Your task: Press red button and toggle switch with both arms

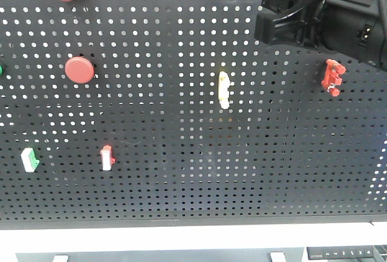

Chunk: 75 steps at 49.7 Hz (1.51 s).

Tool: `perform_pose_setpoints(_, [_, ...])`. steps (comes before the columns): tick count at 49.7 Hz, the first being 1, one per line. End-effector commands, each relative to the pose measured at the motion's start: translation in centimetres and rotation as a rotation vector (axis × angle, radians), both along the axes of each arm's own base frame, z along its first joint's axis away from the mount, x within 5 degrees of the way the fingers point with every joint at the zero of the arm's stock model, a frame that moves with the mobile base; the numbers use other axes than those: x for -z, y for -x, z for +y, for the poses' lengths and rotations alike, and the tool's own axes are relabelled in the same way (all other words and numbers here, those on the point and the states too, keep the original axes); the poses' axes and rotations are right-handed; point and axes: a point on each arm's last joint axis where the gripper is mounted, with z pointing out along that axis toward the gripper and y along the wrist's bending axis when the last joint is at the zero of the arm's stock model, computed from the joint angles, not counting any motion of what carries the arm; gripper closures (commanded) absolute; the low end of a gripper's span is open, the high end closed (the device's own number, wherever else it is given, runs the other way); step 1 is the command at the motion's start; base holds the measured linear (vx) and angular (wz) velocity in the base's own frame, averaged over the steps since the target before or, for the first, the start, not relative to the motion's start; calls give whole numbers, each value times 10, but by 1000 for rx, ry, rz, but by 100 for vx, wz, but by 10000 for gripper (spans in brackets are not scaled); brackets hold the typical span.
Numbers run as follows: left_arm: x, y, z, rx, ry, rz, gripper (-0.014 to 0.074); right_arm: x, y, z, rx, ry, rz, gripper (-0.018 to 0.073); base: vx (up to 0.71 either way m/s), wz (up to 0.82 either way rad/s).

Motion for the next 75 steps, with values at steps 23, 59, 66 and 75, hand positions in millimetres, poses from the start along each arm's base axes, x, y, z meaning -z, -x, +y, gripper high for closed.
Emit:
perform_pose_setpoints(23, [4,-1,0,0,18,-47,595,-23,19,-10,7,0,-140,562,0,0])
perform_pose_setpoints(59, [4,-1,0,0,18,-47,595,232,170,-125,416,41,-57,562,0,0])
perform_pose_setpoints(66, [4,-1,0,0,18,-47,595,274,183,-128,459,25,-55,562,0,0])
perform_pose_setpoints(75, [4,-1,0,0,18,-42,595,302,182,-130,472,-14,52,562,0,0])
